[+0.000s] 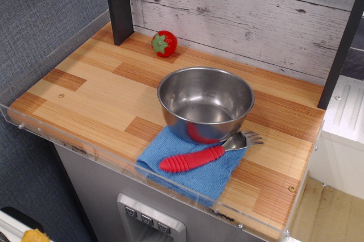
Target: Move the strawberry to the left of the silver bowl
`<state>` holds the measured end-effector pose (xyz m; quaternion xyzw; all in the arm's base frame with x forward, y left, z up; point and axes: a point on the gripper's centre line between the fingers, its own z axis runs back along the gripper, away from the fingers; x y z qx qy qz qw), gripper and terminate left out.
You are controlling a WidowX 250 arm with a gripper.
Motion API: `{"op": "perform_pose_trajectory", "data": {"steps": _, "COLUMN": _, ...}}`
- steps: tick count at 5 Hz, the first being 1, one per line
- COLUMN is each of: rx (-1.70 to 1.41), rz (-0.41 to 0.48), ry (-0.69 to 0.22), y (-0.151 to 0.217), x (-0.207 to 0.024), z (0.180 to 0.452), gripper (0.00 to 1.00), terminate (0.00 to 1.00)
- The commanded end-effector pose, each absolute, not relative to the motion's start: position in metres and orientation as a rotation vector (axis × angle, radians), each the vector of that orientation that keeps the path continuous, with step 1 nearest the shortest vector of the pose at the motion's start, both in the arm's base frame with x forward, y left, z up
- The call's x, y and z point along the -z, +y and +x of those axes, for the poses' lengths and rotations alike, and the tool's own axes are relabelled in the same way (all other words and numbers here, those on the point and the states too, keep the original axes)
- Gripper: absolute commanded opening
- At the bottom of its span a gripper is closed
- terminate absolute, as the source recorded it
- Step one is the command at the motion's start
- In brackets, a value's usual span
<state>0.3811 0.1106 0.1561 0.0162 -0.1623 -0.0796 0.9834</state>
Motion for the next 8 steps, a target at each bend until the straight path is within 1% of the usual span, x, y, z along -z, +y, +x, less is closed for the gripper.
{"op": "perform_pose_trajectory", "data": {"steps": 1, "rx": 0.159, "rz": 0.084, "ry": -0.338, "y": 0.129, "x": -0.171, "z": 0.403, "gripper": 1.00, "terminate": 0.00}}
{"op": "perform_pose_trajectory", "data": {"steps": 2, "rx": 0.190, "rz": 0.069, "ry": -0.314, "y": 0.130, "x": -0.159, "z": 0.405, "gripper": 1.00, "terminate": 0.00}}
{"op": "perform_pose_trajectory", "data": {"steps": 3, "rx": 0.187, "rz": 0.027, "ry": -0.315, "y": 0.130, "x": -0.144, "z": 0.403, "gripper": 1.00, "terminate": 0.00}}
{"op": "perform_pose_trajectory", "data": {"steps": 4, "rx": 0.206, "rz": 0.032, "ry": -0.311, "y": 0.131, "x": -0.133, "z": 0.397, "gripper": 1.00, "terminate": 0.00}}
{"op": "perform_pose_trajectory", "data": {"steps": 5, "rx": 0.236, "rz": 0.049, "ry": -0.301, "y": 0.137, "x": -0.118, "z": 0.382, "gripper": 1.00, "terminate": 0.00}}
{"op": "perform_pose_trajectory", "data": {"steps": 6, "rx": 0.253, "rz": 0.064, "ry": -0.330, "y": 0.146, "x": -0.103, "z": 0.373, "gripper": 1.00, "terminate": 0.00}}
{"op": "perform_pose_trajectory", "data": {"steps": 7, "rx": 0.278, "rz": 0.068, "ry": -0.328, "y": 0.148, "x": -0.088, "z": 0.374, "gripper": 1.00, "terminate": 0.00}}
{"op": "perform_pose_trajectory", "data": {"steps": 8, "rx": 0.291, "rz": 0.093, "ry": -0.299, "y": 0.147, "x": -0.074, "z": 0.382, "gripper": 1.00, "terminate": 0.00}}
